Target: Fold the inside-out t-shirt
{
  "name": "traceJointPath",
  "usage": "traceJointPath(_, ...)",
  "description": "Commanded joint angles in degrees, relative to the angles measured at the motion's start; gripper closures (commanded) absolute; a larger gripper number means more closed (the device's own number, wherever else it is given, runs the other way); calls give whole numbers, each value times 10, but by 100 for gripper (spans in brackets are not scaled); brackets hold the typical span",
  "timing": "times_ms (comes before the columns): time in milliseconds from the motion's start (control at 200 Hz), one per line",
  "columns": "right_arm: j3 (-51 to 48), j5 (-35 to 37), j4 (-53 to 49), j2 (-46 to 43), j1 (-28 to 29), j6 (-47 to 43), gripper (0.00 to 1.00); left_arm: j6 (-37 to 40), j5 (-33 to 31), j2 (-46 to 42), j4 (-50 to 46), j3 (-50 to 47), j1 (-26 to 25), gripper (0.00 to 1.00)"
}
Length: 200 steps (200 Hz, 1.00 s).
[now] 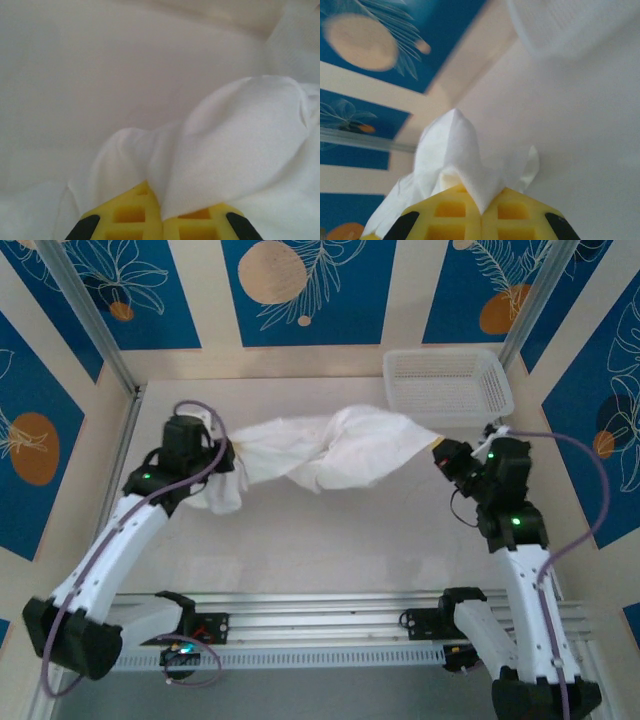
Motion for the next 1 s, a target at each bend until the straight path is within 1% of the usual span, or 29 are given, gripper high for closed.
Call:
traceJointPath(0,-147,-51,24,25,1,106,100,-29,47,22,5,-50,-1,87)
traceJointPath(35,-181,-42,6,23,-12,127,100,-31,67,27,16,-65,-1,79)
traceJointPath(85,-219,-19,-22,-1,-37,146,100,-32,81,25,28,-84,-2,61)
traceJointPath(120,-236,8,-42,-32,-53,164,100,-32,77,20,29,-92,-1,50)
traceJointPath(140,-246,21,-51,-54,-60,175,96,-31,70,15,28,-95,-1,46)
traceJointPath(165,-253,36,-59,-81,-66,186,88,-28,58,10,26,-99,-1,42)
traceJointPath(210,-258,63,-67,-133,-72,194,71,-26,32,3,16,-101,-1,37)
traceJointPath(250,-255,73,-54,-172,-72,177,60,-26,7,0,4,-100,-1,36)
traceJointPath(290,-250,57,-11,-198,-68,133,57,-30,-18,1,-10,-98,0,36)
traceJointPath(320,-242,31,28,-207,-61,98,57,-32,-33,3,-20,-97,0,36)
traceJointPath(385,-209,-29,96,-189,-24,20,57,-52,-74,5,-40,-101,0,36)
traceJointPath(430,-174,-34,106,-152,28,-27,57,-67,-90,5,-43,-109,2,36)
traceJointPath(475,-131,-1,90,-104,108,-76,57,-81,-88,3,-35,-122,4,36)
traceJointPath(560,-42,84,58,12,283,-182,55,-118,-49,7,-9,-151,18,36)
traceJointPath(595,-6,113,47,67,344,-219,54,-133,-31,12,0,-161,26,36)
traceJointPath(620,24,124,36,108,375,-244,52,-141,-22,15,4,-165,33,36)
traceJointPath(660,73,129,8,177,405,-272,50,-153,-13,23,5,-170,43,36)
traceJointPath(700,125,135,-26,246,415,-283,49,-163,-11,30,5,-174,52,36)
traceJointPath(750,186,144,-72,328,410,-286,48,-170,-8,37,5,-179,64,36)
traceJointPath(830,259,140,-113,436,371,-301,46,-183,9,40,14,-193,91,36)
traceJointPath(935,313,73,-110,536,299,-319,45,-200,39,34,43,-227,131,36)
traceJointPath(995,346,33,-115,588,269,-335,44,-205,60,35,61,-243,155,35)
